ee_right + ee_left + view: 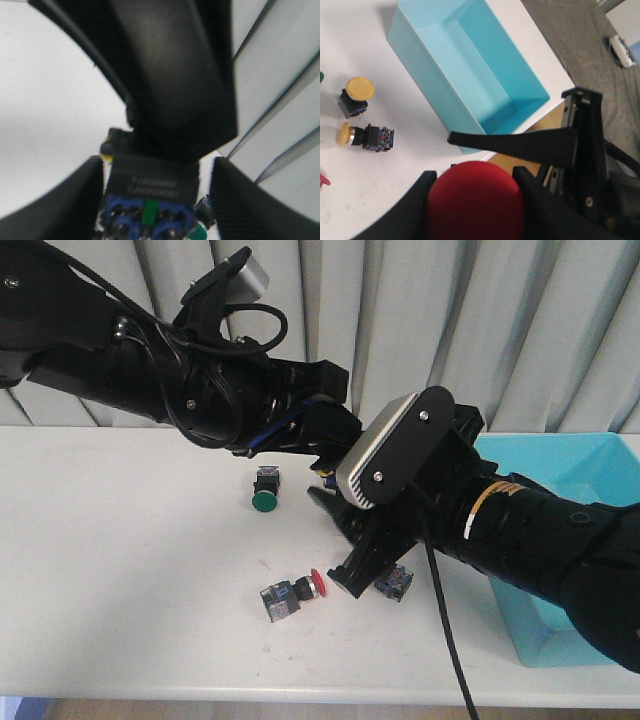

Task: Pick red and yellow buttons and place in box
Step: 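Bring the red button to the right gripper and grasp it there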

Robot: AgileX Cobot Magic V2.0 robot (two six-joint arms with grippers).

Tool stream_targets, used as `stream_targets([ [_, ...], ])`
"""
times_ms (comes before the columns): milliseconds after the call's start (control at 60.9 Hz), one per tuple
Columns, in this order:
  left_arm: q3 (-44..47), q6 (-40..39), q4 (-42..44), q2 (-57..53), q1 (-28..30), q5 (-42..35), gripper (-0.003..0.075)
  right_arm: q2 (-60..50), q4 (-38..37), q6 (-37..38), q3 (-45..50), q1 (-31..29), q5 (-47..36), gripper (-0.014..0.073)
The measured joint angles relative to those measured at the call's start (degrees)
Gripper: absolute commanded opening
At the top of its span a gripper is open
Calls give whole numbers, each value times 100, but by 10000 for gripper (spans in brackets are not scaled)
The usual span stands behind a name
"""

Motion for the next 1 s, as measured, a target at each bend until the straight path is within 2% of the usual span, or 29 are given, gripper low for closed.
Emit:
stream_targets([
  [115, 0, 54, -20, 0, 0, -17, -7, 0, 169, 0, 0, 5, -54, -17],
  [378, 0, 123, -21, 0, 0, -28, 2, 0, 268, -5, 5, 5, -54, -7],
  [509, 0, 535, -47, 0, 0, -28, 55, 0, 282, -5, 5, 5, -69, -6],
  [657, 0, 925, -87, 0, 0, -28, 186, 0, 282, -5, 5, 5, -84, -4],
  [854, 0, 1773, -109, 0, 0, -12, 435, 0, 287, -5, 5, 5, -96, -3],
  [936, 0, 2022, -79, 0, 0, -7, 507, 0, 308, -5, 5, 5, -96, -3],
  [1002, 0, 2098, -60, 0, 0, -7, 536, 0, 313, -5, 5, 5, -90, -3],
])
